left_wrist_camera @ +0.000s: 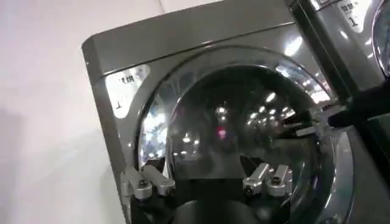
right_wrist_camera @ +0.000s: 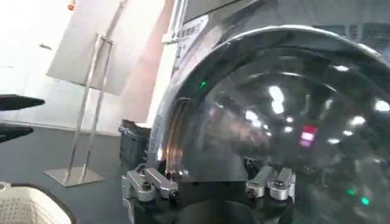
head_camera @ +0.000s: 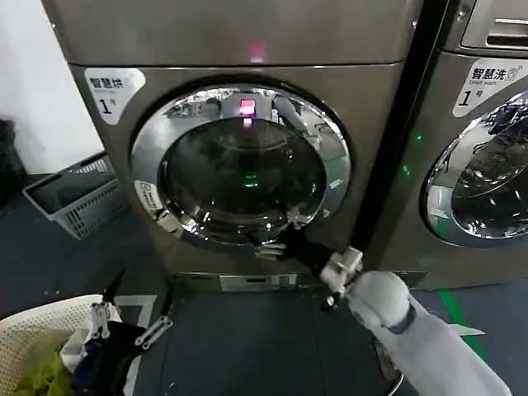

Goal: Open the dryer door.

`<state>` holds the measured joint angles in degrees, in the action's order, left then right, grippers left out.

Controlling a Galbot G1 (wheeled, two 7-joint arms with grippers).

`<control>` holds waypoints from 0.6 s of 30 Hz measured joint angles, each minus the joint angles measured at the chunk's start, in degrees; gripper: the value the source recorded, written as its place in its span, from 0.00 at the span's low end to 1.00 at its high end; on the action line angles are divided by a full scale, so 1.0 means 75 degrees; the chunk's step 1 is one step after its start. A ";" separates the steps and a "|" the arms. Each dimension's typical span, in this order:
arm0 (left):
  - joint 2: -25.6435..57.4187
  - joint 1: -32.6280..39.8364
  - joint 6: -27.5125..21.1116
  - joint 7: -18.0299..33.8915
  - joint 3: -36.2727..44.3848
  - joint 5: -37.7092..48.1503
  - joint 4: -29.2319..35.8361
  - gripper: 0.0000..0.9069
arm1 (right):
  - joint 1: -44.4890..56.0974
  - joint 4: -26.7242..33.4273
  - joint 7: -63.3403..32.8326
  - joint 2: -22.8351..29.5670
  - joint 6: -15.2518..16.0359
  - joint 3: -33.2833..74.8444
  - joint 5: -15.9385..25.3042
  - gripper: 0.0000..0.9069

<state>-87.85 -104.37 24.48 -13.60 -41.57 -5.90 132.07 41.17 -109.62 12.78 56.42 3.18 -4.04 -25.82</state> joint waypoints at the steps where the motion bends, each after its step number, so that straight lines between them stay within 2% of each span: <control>1: -0.0015 -0.0016 0.0001 -0.0001 0.0000 -0.0004 0.0020 1.00 | -0.0125 0.0053 -0.0031 0.0039 0.0007 -0.0110 -0.0006 1.00; 18: -0.0078 -0.0055 0.0015 0.0000 -0.0051 -0.0035 0.0127 1.00 | -0.1366 0.0775 -0.0304 0.0729 0.0081 -0.1288 -0.0014 1.00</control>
<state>-88.43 -104.78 24.60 -13.60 -41.95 -6.16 133.02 30.92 -103.80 10.50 61.89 3.79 -13.70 -25.92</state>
